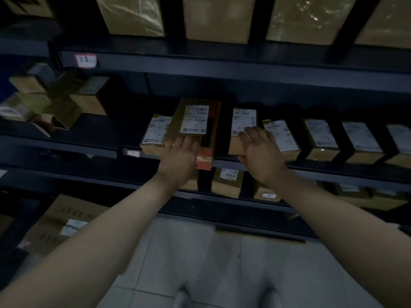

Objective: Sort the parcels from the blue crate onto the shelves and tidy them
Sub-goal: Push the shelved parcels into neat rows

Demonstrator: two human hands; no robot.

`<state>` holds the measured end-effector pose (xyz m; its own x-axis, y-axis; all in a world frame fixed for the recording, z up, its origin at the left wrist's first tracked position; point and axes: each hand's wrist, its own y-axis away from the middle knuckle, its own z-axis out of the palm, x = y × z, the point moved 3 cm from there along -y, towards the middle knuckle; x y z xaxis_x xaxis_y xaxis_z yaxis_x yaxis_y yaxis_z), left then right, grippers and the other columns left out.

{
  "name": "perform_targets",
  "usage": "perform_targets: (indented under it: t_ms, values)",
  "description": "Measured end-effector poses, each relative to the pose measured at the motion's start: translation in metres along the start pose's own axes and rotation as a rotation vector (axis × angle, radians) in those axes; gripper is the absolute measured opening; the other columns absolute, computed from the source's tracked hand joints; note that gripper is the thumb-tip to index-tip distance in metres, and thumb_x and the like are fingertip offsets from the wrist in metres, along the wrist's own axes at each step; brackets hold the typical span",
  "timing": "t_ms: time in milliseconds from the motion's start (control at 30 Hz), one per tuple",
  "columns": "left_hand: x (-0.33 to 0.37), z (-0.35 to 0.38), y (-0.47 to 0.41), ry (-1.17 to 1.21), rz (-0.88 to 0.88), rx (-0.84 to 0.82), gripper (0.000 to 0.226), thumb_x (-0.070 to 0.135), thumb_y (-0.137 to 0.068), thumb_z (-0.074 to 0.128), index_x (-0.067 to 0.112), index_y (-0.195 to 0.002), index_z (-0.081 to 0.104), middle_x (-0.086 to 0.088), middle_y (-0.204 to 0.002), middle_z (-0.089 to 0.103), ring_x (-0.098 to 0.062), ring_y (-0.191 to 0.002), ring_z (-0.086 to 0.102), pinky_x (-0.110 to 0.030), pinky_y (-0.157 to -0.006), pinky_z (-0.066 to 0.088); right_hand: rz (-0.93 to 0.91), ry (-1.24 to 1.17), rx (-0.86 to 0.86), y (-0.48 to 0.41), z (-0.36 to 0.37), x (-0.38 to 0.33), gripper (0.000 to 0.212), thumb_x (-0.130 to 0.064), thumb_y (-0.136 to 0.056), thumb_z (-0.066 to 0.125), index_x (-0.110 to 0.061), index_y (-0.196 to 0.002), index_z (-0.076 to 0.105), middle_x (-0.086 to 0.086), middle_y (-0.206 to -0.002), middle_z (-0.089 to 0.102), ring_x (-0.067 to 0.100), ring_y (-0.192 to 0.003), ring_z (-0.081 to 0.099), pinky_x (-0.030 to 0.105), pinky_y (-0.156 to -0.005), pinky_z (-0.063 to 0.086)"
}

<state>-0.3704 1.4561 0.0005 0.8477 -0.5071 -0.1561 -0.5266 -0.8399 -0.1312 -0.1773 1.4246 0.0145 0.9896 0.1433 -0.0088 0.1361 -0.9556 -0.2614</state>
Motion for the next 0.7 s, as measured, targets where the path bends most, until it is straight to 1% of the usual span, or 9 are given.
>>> perform_targets:
  t_ms: [100, 133, 233, 367, 467, 500, 600, 667, 700]
  values:
    - [-0.006, 0.009, -0.005, 0.030, 0.063, 0.023, 0.058, 0.015, -0.047, 0.088, 0.003, -0.099, 0.064, -0.017, -0.095, 0.062, -0.035, -0.086, 0.060, -0.045, -0.082, 0.046, 0.040, 0.022, -0.018, 0.003, 0.006, -0.012, 0.053, -0.003, -0.059, 0.085, 0.007, -0.107, 0.065, 0.026, -0.107, 0.064, 0.044, -0.099, 0.061, 0.054, -0.089, 0.048]
    - [-0.007, 0.009, -0.006, 0.046, 0.079, 0.031, 0.059, 0.015, -0.047, 0.087, 0.003, -0.100, 0.064, -0.017, -0.096, 0.062, -0.034, -0.087, 0.060, -0.043, -0.083, 0.046, 0.054, 0.029, -0.027, 0.004, 0.008, -0.014, 0.053, -0.002, -0.058, 0.086, 0.007, -0.106, 0.065, 0.027, -0.106, 0.064, 0.044, -0.099, 0.061, 0.054, -0.088, 0.048]
    - [-0.014, 0.014, -0.010, 0.092, 0.078, 0.059, 0.063, 0.017, -0.066, 0.079, 0.004, -0.123, 0.054, -0.017, -0.119, 0.055, -0.035, -0.109, 0.052, -0.045, -0.097, 0.035, 0.094, 0.035, -0.063, 0.003, 0.011, -0.014, 0.050, -0.003, -0.061, 0.085, 0.008, -0.106, 0.065, 0.027, -0.108, 0.063, 0.045, -0.101, 0.060, 0.054, -0.089, 0.047]
    - [-0.033, 0.023, -0.011, 0.054, 0.035, 0.084, 0.067, 0.019, -0.061, 0.083, 0.001, -0.120, 0.056, -0.020, -0.113, 0.057, -0.038, -0.103, 0.055, -0.051, -0.100, 0.035, 0.083, -0.005, -0.071, -0.009, 0.014, -0.020, 0.057, -0.011, -0.073, 0.079, 0.006, -0.122, 0.058, 0.027, -0.125, 0.057, 0.043, -0.119, 0.051, 0.053, -0.101, 0.038]
    - [-0.044, 0.028, -0.003, 0.064, -0.015, 0.041, 0.073, 0.026, -0.070, 0.078, 0.002, -0.130, 0.047, -0.020, -0.121, 0.052, -0.039, -0.117, 0.046, -0.053, -0.107, 0.024, 0.005, -0.020, -0.080, -0.019, 0.020, -0.042, 0.060, -0.017, -0.082, 0.072, 0.003, -0.135, 0.049, 0.024, -0.138, 0.047, 0.040, -0.131, 0.040, 0.050, -0.109, 0.028]
    - [-0.050, 0.030, 0.000, 0.061, -0.027, 0.049, 0.075, 0.026, -0.068, 0.080, 0.002, -0.130, 0.047, -0.021, -0.121, 0.052, -0.039, -0.117, 0.046, -0.053, -0.106, 0.025, -0.017, -0.019, -0.074, -0.023, 0.023, -0.049, 0.062, -0.019, -0.084, 0.071, 0.002, -0.137, 0.047, 0.023, -0.140, 0.045, 0.039, -0.133, 0.037, 0.050, -0.110, 0.026]
    - [-0.071, 0.040, 0.010, 0.060, -0.068, 0.077, 0.077, 0.022, -0.057, 0.086, -0.002, -0.123, 0.053, -0.023, -0.116, 0.056, -0.041, -0.109, 0.053, -0.056, -0.099, 0.035, -0.070, -0.011, -0.068, -0.034, 0.032, -0.070, 0.068, -0.025, -0.087, 0.068, -0.002, -0.144, 0.037, 0.019, -0.148, 0.036, 0.037, -0.140, 0.027, 0.049, -0.114, 0.020]
    - [-0.088, 0.046, 0.017, 0.079, -0.099, 0.082, 0.077, 0.021, -0.058, 0.086, -0.004, -0.123, 0.053, -0.025, -0.118, 0.056, -0.042, -0.109, 0.053, -0.056, -0.098, 0.035, -0.086, -0.013, -0.095, -0.041, 0.038, -0.082, 0.075, -0.030, -0.088, 0.066, -0.005, -0.148, 0.029, 0.016, -0.153, 0.027, 0.035, -0.143, 0.020, 0.048, -0.115, 0.015]
    - [-0.096, 0.049, 0.020, 0.074, -0.117, 0.069, 0.077, 0.022, -0.061, 0.084, -0.003, -0.127, 0.051, -0.024, -0.122, 0.053, -0.041, -0.113, 0.051, -0.056, -0.101, 0.032, -0.088, -0.008, -0.112, -0.043, 0.042, -0.089, 0.078, -0.032, -0.087, 0.067, -0.005, -0.149, 0.027, 0.016, -0.155, 0.024, 0.036, -0.143, 0.017, 0.049, -0.115, 0.014]
